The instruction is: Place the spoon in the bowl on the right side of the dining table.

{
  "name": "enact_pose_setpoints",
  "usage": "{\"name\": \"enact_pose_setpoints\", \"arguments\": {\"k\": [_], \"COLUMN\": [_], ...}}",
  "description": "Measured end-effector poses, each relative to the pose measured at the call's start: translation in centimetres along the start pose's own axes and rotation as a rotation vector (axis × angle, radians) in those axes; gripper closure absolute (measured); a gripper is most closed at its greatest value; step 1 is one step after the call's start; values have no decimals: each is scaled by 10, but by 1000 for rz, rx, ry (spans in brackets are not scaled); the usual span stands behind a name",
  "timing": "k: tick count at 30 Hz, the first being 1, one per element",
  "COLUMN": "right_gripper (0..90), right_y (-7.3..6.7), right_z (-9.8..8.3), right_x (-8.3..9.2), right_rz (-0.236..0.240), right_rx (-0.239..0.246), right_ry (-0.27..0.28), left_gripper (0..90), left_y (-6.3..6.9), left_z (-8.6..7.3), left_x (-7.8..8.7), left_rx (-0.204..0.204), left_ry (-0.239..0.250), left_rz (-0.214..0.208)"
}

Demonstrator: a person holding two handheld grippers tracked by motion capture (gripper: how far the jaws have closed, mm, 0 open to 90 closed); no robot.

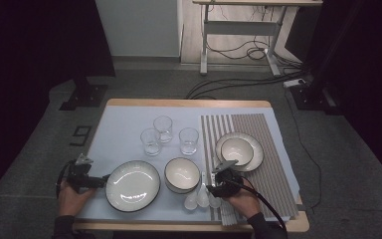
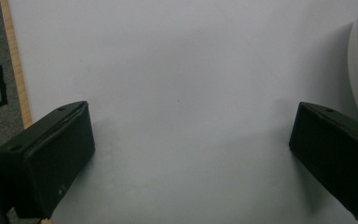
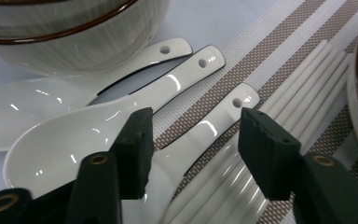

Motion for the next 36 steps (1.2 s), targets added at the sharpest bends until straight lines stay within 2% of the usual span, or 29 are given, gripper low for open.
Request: {"name": "enact_pose_setpoints", "arguments": {"k": [10,19,25,29,36], "right_gripper": [572,600,626,644,697], "right_y": [-3,-7,-9,-11,-10], "right_z": [1,4,5,5,6], "right_x": [-3,-7,-10,-13,-13], "right_rz": [21,37,48,33,0], "right_rx": [-6,-8,-28,-25,-49], "right_ry": [-2,-10,-19,-27,-36], "left_gripper": [0,0,0,0,0], "left_y": [0,0,0,0,0], "left_z": [0,0,0,0,0], "left_x": [0,0,0,0,0], "left_rx": [0,0,0,0,1], "left_ry": [0,0,0,0,0], "left_rz": [0,0,0,0,0]}}
Point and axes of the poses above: each handheld gripper's, and its own axes: x roughly backward along the jaws, z roughly out of its top, y roughly to its right, the point moved 9 cm from there along -x, roughly forward along the jaws, and after that the axes turned 8 degrees about x, right-handed, at the moved point
